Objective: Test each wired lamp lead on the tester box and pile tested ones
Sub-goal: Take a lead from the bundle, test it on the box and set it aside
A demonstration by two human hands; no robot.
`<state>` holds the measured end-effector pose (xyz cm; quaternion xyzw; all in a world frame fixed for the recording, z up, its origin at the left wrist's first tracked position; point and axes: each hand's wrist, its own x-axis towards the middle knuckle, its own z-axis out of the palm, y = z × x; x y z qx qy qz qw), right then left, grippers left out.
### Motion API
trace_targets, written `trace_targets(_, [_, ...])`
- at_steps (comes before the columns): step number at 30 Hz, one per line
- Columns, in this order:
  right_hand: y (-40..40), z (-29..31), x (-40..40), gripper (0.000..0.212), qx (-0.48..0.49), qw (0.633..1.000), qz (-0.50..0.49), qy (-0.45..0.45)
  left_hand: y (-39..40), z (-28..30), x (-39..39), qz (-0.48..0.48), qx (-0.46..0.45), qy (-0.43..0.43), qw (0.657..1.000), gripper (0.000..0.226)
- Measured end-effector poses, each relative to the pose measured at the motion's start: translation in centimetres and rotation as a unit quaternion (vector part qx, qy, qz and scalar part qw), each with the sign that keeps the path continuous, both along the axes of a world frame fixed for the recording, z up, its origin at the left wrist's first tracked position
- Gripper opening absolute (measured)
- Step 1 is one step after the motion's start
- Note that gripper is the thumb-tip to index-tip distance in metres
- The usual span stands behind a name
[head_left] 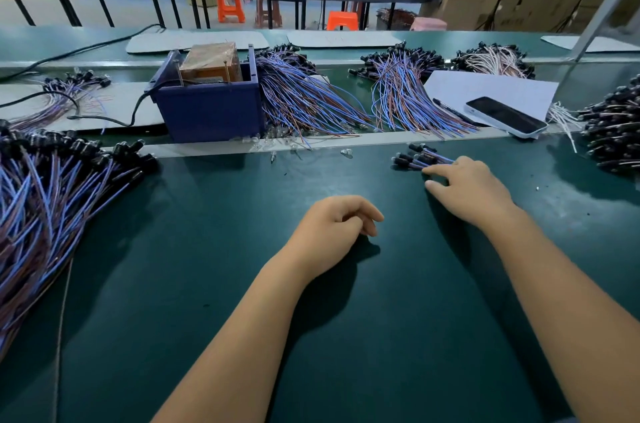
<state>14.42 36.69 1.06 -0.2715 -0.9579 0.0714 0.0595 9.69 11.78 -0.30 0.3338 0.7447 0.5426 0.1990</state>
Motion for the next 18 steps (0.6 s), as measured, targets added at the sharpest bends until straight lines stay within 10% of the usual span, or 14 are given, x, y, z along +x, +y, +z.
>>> trace_targets(18, [6.4, 0.8, 3.6, 0.043, 0.084, 0.985, 0.084, -0.127, 0.0, -0.3, 0.3, 0.004, -0.004, 0.013, 1.000, 0.044])
